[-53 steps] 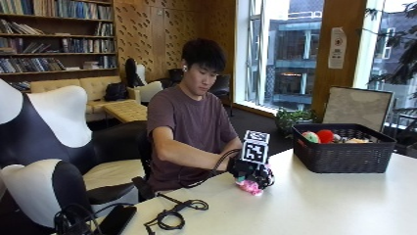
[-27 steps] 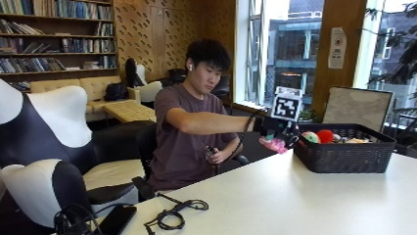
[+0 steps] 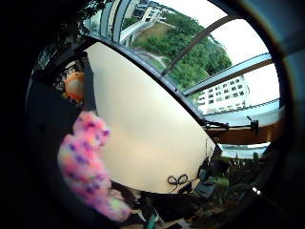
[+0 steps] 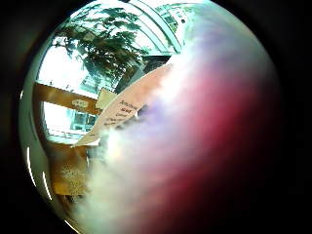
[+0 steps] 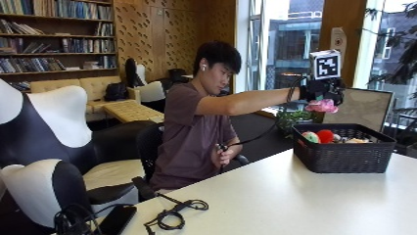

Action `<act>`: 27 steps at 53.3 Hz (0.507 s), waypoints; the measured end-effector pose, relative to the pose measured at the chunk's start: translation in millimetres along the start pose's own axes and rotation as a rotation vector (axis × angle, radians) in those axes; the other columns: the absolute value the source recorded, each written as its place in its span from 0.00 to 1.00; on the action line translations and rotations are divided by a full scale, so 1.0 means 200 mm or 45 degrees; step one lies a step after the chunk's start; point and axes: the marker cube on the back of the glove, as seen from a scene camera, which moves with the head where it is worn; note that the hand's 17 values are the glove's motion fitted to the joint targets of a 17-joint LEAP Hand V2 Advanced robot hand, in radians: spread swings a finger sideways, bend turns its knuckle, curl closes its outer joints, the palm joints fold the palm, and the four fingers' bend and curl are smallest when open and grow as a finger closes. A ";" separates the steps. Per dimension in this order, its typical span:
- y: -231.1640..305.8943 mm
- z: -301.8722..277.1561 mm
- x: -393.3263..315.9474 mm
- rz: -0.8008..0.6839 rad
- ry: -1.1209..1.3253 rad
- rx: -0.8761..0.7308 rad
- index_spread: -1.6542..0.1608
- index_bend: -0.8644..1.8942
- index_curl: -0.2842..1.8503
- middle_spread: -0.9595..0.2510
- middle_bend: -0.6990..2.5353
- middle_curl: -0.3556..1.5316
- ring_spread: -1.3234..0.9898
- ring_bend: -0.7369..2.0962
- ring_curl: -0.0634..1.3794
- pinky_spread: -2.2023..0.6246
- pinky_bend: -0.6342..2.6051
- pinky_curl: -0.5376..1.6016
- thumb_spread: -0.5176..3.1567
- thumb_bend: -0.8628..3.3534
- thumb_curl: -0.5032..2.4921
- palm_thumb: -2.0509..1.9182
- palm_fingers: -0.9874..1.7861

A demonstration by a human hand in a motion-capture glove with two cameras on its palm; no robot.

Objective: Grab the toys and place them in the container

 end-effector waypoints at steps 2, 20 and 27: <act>-0.05 0.03 -0.04 0.065 0.079 -0.003 0.76 0.65 0.55 0.62 0.60 0.64 0.39 0.71 0.55 0.64 0.45 0.49 0.25 0.24 0.48 0.68 0.73; -0.27 0.50 -0.48 0.228 0.288 -0.394 0.76 0.61 0.59 0.62 0.58 0.65 0.39 0.70 0.57 0.64 0.47 0.50 0.25 0.23 0.51 0.67 0.66; -0.25 0.68 -0.70 0.108 0.183 -0.793 0.80 0.36 0.52 0.65 0.43 0.57 0.44 0.57 0.53 0.70 0.56 0.54 0.35 0.21 0.49 0.62 0.15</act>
